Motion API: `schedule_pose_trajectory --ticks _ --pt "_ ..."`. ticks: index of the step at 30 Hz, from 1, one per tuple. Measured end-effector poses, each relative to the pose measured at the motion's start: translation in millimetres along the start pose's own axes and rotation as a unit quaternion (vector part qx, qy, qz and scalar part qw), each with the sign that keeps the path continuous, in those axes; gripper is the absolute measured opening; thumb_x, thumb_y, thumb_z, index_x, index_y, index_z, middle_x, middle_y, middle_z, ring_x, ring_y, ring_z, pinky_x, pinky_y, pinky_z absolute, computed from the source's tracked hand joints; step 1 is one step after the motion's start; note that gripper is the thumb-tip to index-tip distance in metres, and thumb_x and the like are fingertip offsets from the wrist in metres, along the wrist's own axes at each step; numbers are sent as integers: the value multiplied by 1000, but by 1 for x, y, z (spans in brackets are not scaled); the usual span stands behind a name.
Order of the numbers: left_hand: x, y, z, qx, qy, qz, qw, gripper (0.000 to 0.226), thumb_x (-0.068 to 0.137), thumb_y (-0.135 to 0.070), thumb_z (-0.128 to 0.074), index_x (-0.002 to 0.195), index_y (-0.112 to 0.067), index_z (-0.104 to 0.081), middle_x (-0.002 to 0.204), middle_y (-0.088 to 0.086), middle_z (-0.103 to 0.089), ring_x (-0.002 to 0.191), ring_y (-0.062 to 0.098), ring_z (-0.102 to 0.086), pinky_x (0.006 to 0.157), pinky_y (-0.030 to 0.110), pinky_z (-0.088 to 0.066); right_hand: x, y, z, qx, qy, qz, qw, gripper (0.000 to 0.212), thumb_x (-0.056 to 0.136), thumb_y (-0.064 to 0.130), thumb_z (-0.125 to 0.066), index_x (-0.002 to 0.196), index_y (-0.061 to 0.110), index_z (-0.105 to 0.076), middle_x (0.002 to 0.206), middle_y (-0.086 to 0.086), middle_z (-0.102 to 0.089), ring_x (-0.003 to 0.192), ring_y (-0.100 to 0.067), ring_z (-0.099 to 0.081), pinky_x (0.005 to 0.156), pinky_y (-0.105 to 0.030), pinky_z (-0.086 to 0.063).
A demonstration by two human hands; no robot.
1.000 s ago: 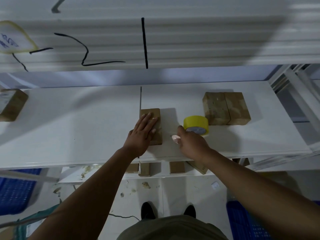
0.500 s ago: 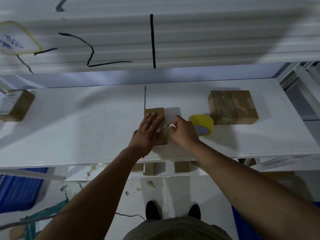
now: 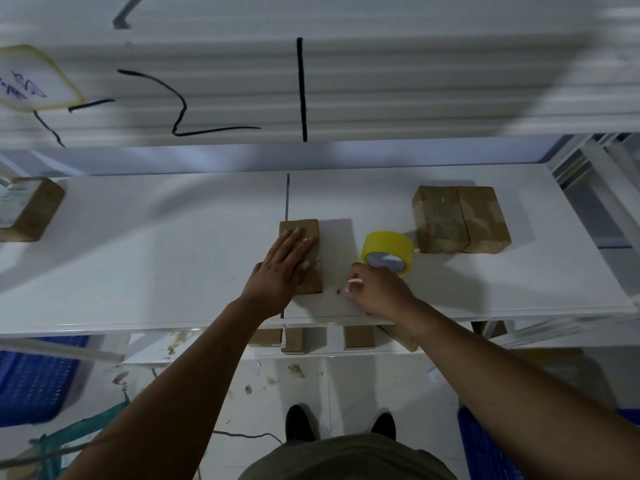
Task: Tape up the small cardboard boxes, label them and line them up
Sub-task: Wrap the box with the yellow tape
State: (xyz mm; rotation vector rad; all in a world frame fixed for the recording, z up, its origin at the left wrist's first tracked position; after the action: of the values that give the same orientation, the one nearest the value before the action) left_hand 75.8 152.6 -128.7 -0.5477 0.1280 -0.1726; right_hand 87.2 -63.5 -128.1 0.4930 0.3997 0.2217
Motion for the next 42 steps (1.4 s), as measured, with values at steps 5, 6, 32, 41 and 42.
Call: schedule_pose_trajectory --ticks 5,6,32,41,42 --pt "-5 8 9 19 5 -2 1000 67 104 -68 -11 165 -41 -16 174 -18 -2 160 5 6 121 59 -34 2 -2 -4 -70 -33 60 995 13 102 27 -51 107 16 -57 96 -15 -67 85 -38 -64 61 -41 -49" --pt "-5 6 9 30 12 0 999 65 105 -66 -13 165 -42 -16 174 -18 -1 160 4 6 122 59 -32 3 -2 -4 -61 -28 56 996 13 102 26 -52 107 15 -58 97 -16 -67 85 -39 -65 63 -42 -51" --pt "-42 1 1 -417 -175 191 871 70 107 -24 -57 163 -30 -16 154 4 -47 130 12 -61 106 39 -56 30 53 -22 327 -150 -76 930 31 96 43 -63 77 20 -61 75 -2 -70 78 -33 -69 74 -48 -60" --pt "-40 -40 15 -469 -217 151 843 68 103 -32 -60 162 -30 -27 157 -3 -45 142 18 -50 114 46 -49 18 61 15 277 -161 -23 947 41 109 34 -44 71 18 -43 68 1 -56 71 -24 -55 70 -46 -45" --pt "-40 -43 17 -472 -218 152 841 68 102 -34 -59 162 -30 -27 157 -3 -45 141 18 -50 114 48 -49 17 62 19 264 -154 -28 952 42 110 35 -42 73 18 -46 70 0 -58 73 -25 -57 71 -44 -45"
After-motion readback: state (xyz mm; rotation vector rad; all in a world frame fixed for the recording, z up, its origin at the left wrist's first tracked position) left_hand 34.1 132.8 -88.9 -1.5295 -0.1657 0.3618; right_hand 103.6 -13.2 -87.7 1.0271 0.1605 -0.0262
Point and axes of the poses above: each hand's wrist, its own x-axis towards the middle knuckle, its own z-axis out of the back of the hand, y = z × x, the point moved 7 cm from there along x, towards the middle knuckle
